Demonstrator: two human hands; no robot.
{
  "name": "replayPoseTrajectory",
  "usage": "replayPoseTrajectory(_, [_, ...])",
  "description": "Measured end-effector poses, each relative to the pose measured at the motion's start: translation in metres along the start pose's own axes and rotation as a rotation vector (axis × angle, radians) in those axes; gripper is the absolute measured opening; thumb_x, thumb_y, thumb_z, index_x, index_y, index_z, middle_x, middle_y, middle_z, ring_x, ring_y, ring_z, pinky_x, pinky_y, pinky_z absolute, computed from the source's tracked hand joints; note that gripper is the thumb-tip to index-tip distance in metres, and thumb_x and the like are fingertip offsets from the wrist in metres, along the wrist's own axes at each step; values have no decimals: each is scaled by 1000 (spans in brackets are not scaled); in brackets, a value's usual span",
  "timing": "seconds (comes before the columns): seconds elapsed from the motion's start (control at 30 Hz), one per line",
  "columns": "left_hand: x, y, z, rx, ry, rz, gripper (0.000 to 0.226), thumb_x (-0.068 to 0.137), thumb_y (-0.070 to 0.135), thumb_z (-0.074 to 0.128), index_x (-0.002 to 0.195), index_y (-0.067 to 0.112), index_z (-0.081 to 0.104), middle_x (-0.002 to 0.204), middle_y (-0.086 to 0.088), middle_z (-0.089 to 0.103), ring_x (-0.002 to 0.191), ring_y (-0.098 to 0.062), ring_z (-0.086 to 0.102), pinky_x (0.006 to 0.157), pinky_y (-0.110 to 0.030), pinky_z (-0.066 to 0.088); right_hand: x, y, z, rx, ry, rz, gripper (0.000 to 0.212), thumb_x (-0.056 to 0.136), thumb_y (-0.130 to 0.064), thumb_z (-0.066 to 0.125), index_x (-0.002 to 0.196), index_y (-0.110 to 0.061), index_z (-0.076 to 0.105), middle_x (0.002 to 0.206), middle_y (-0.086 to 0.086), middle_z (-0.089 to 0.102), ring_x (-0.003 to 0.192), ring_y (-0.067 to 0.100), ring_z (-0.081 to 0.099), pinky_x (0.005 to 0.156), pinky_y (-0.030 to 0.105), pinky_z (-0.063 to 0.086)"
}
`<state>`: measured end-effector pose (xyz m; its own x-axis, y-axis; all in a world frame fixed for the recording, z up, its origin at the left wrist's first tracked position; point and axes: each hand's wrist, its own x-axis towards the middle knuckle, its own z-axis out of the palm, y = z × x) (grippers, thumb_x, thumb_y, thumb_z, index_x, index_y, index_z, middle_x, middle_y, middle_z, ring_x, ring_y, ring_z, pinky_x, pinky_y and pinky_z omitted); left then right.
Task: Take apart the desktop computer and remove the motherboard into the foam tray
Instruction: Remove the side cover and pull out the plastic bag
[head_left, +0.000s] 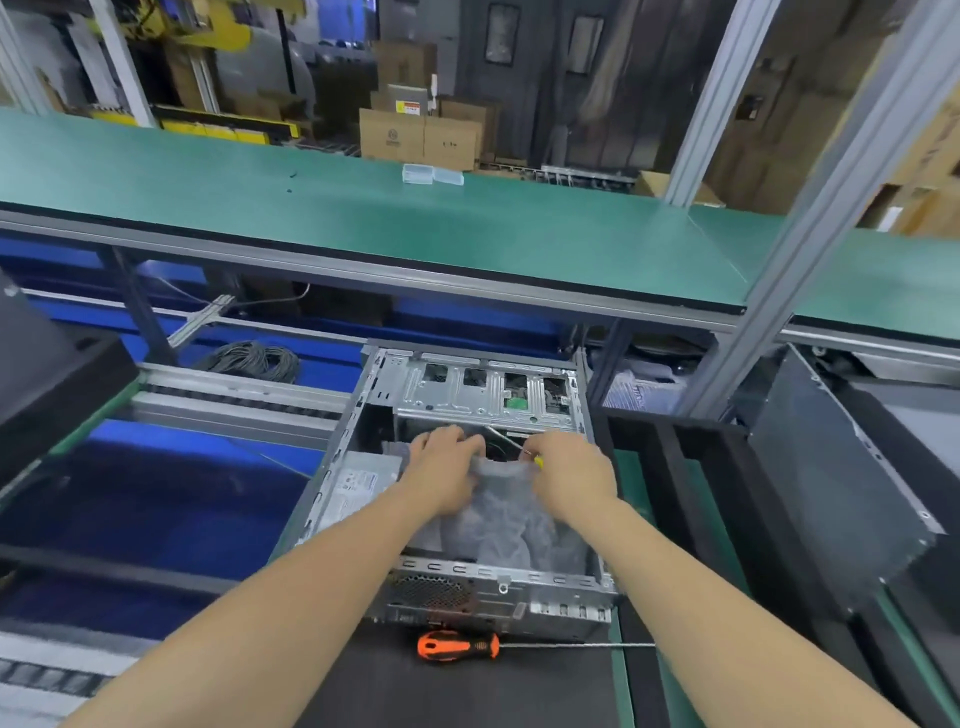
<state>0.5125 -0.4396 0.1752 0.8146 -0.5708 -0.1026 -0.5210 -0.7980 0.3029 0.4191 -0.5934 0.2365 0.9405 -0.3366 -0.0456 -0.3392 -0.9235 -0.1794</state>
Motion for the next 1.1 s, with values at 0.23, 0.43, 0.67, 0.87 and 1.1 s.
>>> replayPoseTrajectory(0.23, [4,-14,-50,-35,354,-13,75,63,101,44,84,30,59,64,13,57,73,-16,60,83,-38,43,13,23,-46,137,115,2,5,107,-39,45,105,-38,40,95,5,63,85,34,59,73,43,51])
replayPoseTrajectory(0.43, [-6,-53,-93,-550,357,-242,58,54,84,77,83,35,67,80,19,64,82,-10,58,73,-32,47,23,47,-54,320,407,184,61,86,-79,51,70,-21,50,68,-1,60,69,25,61,56,31,41])
replayPoseTrajectory(0.67, [-13,-61,-105,-944,645,-468,30,84,35,82,75,13,63,75,0,67,76,-21,66,63,-35,53,32,65,-60,562,7,117,61,69,-69,85,75,-19,50,58,-8,48,51,17,46,45,27,33])
replayPoseTrajectory(0.87, [-23,-47,-119,-764,729,-494,35,101,29,48,71,12,46,75,-6,54,72,-24,50,56,-34,35,39,66,-63,540,-9,36,25,96,-42,66,89,-19,60,64,-8,64,50,18,54,39,24,37])
replayPoseTrajectory(1.1, [-38,27,-115,-1203,163,-343,36,106,53,37,115,26,59,102,-2,61,91,-26,60,77,-41,51,21,-13,-58,1031,-114,-19,21,76,-31,72,80,-12,64,71,4,64,53,23,51,43,30,32])
